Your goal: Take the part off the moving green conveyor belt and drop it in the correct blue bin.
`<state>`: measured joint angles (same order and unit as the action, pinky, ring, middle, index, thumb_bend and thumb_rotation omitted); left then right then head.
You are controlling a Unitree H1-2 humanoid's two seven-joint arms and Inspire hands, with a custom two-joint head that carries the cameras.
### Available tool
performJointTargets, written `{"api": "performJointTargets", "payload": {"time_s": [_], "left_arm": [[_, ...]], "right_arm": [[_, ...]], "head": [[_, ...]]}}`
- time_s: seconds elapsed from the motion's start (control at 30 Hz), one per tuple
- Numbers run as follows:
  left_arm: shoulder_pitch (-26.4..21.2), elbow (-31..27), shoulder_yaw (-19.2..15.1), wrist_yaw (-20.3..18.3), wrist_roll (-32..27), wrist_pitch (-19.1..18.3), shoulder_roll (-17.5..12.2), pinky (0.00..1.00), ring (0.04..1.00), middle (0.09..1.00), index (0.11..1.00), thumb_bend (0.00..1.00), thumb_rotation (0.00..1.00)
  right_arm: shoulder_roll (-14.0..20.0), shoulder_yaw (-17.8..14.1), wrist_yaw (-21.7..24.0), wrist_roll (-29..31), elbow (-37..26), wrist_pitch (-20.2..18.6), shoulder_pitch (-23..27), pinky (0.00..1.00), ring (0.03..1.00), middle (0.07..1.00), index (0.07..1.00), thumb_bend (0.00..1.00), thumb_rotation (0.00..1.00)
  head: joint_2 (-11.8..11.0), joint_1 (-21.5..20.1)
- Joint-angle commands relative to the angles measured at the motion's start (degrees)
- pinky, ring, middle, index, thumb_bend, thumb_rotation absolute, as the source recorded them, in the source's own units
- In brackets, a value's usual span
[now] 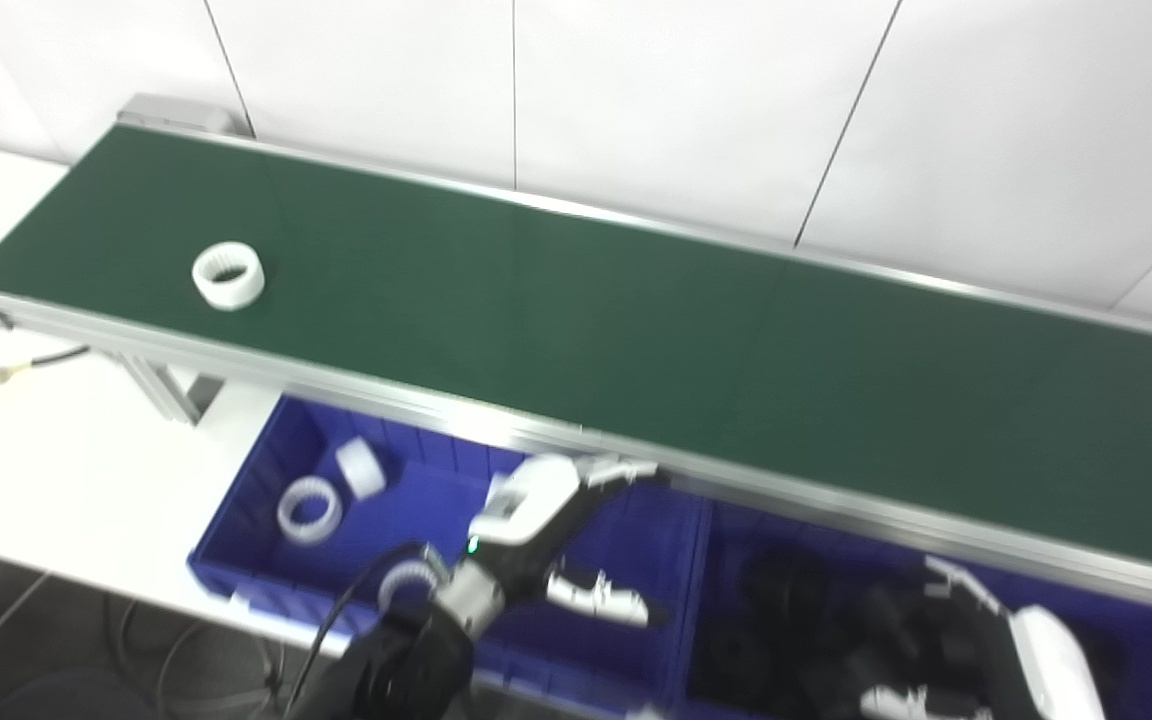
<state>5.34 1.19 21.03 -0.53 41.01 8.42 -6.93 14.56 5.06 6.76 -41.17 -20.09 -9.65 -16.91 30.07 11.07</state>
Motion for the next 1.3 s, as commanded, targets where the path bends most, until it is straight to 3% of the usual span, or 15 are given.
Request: {"api": "performJointTargets", "payload": {"time_s": [0.0, 0.7, 0.8, 0.9, 1.03, 1.27], "left_arm": [[-0.53, -0.64, 0.22, 2.01, -0.47, 2.12, 0.04, 0.89, 0.884, 0.851, 0.830, 0.85, 0.50], [-1.21, 2.55, 1.13, 5.11, 0.62, 4.49, -0.35, 0.88, 0.876, 0.841, 0.829, 0.85, 0.49], [-1.09, 3.23, 0.58, 5.82, -2.39, 6.85, 0.20, 0.86, 0.870, 0.839, 0.827, 0.84, 0.45], [-0.69, 2.13, 0.01, 5.26, -4.84, 7.37, 0.62, 0.83, 0.873, 0.856, 0.840, 0.82, 0.44], [-0.75, -1.20, -0.94, 5.77, -6.37, 7.59, 1.29, 0.88, 0.883, 0.859, 0.842, 0.82, 0.44], [-3.85, -7.05, -3.70, 6.18, -6.47, 7.60, 1.51, 0.83, 0.874, 0.861, 0.846, 0.81, 0.49]], "right_arm": [[0.05, -0.21, -1.71, 0.40, -0.41, 1.24, -0.15, 0.70, 0.715, 0.691, 0.788, 0.81, 0.16], [0.56, 0.50, -4.65, 1.23, 2.31, 2.73, 0.15, 0.71, 0.701, 0.681, 0.776, 0.83, 0.14], [0.68, 0.68, -4.59, 0.87, 2.38, 2.18, 0.32, 0.71, 0.703, 0.681, 0.778, 0.83, 0.15], [0.72, 0.67, -5.16, 1.00, 2.92, 2.59, 0.56, 0.70, 0.697, 0.674, 0.774, 0.84, 0.13], [1.06, 0.86, -5.52, 1.16, 4.21, 2.71, 1.34, 0.69, 0.695, 0.674, 0.772, 0.84, 0.11], [1.41, 1.37, -6.70, 1.62, 6.06, 3.12, 2.52, 0.69, 0.692, 0.669, 0.767, 0.85, 0.09]], "head": [[-0.40, 0.12], [-2.63, 0.54], [-2.95, 0.96], [-2.84, 1.05], [-3.72, 1.27], [-4.51, 1.32]]}}
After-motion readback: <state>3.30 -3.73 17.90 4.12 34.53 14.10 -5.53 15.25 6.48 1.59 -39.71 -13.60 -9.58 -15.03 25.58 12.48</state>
